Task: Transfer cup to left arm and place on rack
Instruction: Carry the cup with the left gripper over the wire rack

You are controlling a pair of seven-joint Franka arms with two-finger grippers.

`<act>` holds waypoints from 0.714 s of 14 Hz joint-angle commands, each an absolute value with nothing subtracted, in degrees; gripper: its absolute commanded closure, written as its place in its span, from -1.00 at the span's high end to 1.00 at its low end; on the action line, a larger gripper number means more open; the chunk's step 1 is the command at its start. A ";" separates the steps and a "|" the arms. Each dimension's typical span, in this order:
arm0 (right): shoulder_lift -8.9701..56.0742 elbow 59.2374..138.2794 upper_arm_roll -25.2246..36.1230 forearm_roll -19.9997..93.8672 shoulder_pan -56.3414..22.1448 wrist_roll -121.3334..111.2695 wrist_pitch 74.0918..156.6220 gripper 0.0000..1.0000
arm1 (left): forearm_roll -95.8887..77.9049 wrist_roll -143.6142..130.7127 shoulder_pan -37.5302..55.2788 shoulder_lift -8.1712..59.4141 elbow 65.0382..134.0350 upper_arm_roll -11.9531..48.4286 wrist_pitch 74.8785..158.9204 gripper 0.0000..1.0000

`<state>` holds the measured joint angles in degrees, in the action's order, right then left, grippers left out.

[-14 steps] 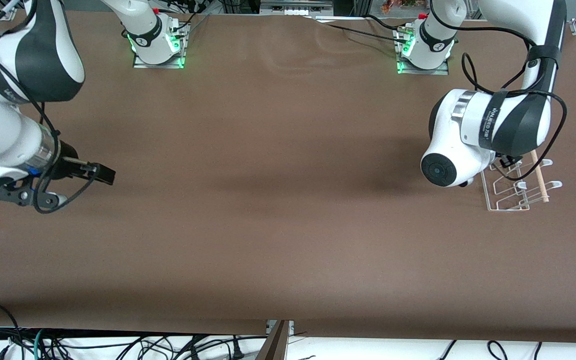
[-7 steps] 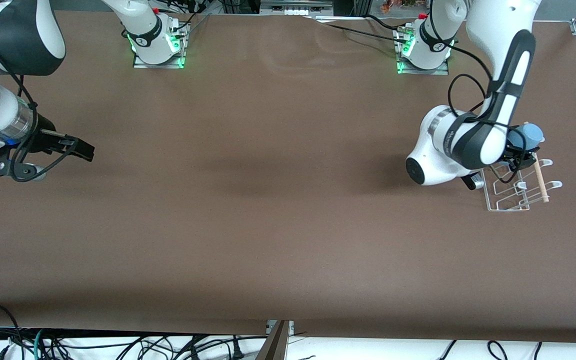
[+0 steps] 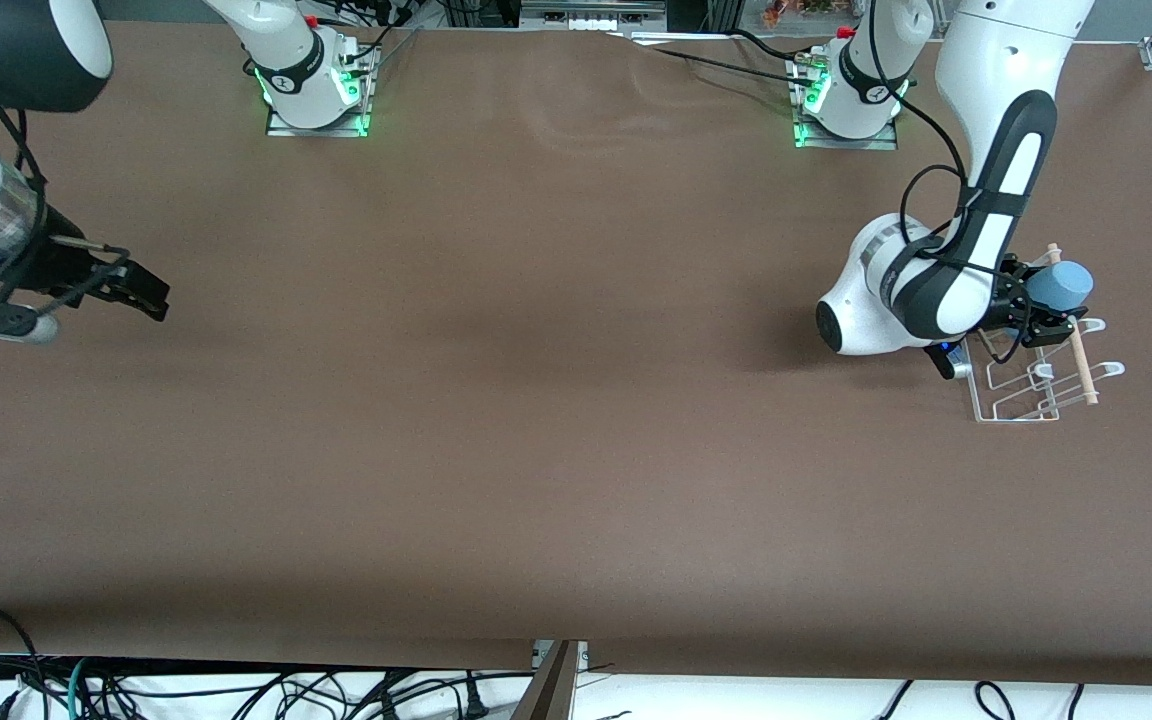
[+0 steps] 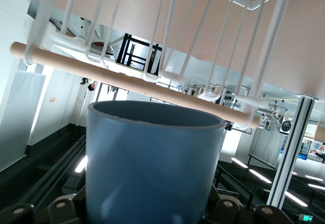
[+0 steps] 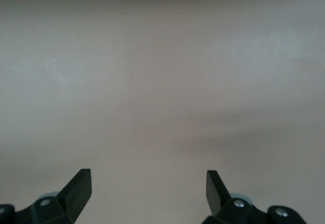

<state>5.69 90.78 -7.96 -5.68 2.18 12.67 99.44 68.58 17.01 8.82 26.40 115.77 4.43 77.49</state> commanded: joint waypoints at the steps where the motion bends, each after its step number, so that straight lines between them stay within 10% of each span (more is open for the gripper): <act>1: 4.75 89.30 -8.26 -5.19 2.81 4.79 95.99 1.00 | 71.01 16.26 6.86 25.31 117.33 4.92 79.71 -0.96; 10: 7.03 84.99 -8.09 -4.57 2.81 2.46 94.39 1.00 | 72.25 16.17 6.24 28.12 117.69 4.92 80.07 -0.80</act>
<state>5.84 87.04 -7.92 -5.52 2.19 3.60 95.80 69.91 16.59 6.84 28.17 117.21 4.51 79.75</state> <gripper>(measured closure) 0.000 0.225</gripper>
